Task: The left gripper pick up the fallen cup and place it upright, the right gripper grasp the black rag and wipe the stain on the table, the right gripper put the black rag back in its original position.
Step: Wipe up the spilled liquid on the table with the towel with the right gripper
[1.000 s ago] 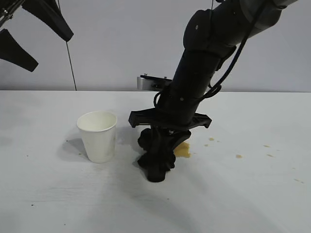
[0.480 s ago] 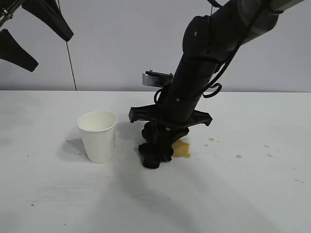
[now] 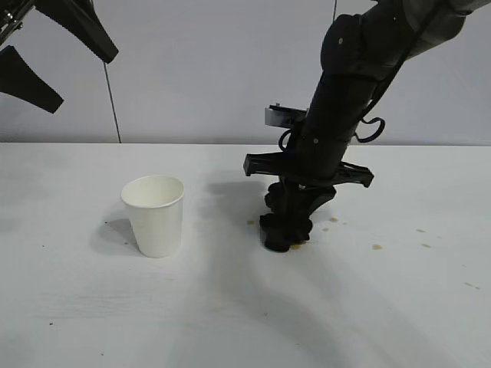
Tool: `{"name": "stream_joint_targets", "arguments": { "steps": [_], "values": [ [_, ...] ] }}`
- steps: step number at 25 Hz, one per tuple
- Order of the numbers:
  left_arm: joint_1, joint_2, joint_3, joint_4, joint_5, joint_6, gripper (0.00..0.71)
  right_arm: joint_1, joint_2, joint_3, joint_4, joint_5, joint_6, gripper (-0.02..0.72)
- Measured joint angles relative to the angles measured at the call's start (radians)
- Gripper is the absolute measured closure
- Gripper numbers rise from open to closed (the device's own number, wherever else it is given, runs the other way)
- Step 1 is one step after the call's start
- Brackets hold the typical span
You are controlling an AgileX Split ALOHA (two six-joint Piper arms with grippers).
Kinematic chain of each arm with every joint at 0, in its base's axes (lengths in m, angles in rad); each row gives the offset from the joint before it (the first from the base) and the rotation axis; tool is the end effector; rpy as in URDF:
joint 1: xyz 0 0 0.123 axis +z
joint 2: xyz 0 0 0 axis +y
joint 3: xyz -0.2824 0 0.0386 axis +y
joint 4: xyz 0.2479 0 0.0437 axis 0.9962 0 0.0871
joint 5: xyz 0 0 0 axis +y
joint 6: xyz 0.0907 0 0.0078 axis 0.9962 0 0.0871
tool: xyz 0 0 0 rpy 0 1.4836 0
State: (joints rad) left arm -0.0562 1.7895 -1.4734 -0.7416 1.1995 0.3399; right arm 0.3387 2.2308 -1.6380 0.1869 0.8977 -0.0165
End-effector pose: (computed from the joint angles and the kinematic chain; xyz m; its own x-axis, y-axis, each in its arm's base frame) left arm 0.3622 -0.0778 0.2863 -0.9616 0.0689 -0.2656 0.2217 0.7657 -0.6038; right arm 0.4194 0.1618 0.1315 -0.9594 -0.2324 -0.1599 -0.2575 0.9530 0.1600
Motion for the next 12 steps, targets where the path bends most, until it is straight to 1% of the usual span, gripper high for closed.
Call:
{"name": "stream_joint_targets", "arguments": {
  "steps": [4, 7, 9, 11, 12],
  "values": [
    [0.0, 0.0, 0.0, 0.0, 0.0, 0.0, 0.074, 0.0, 0.0, -0.016, -0.008, 0.138, -0.053, 0.591],
    [0.0, 0.0, 0.0, 0.0, 0.0, 0.0, 0.074, 0.0, 0.0, -0.016, 0.007, 0.198, -0.087, 0.591],
    [0.0, 0.0, 0.0, 0.0, 0.0, 0.0, 0.074, 0.0, 0.0, -0.016, 0.033, 0.204, -0.102, 0.591],
    [0.0, 0.0, 0.0, -0.001, 0.0, 0.0, 0.074, 0.0, 0.0, -0.016, 0.064, 0.172, -0.111, 0.591],
    [0.0, 0.0, 0.0, -0.001, 0.0, 0.0, 0.074, 0.0, 0.0, -0.017, 0.088, 0.15, -0.12, 0.591]
  ]
}}
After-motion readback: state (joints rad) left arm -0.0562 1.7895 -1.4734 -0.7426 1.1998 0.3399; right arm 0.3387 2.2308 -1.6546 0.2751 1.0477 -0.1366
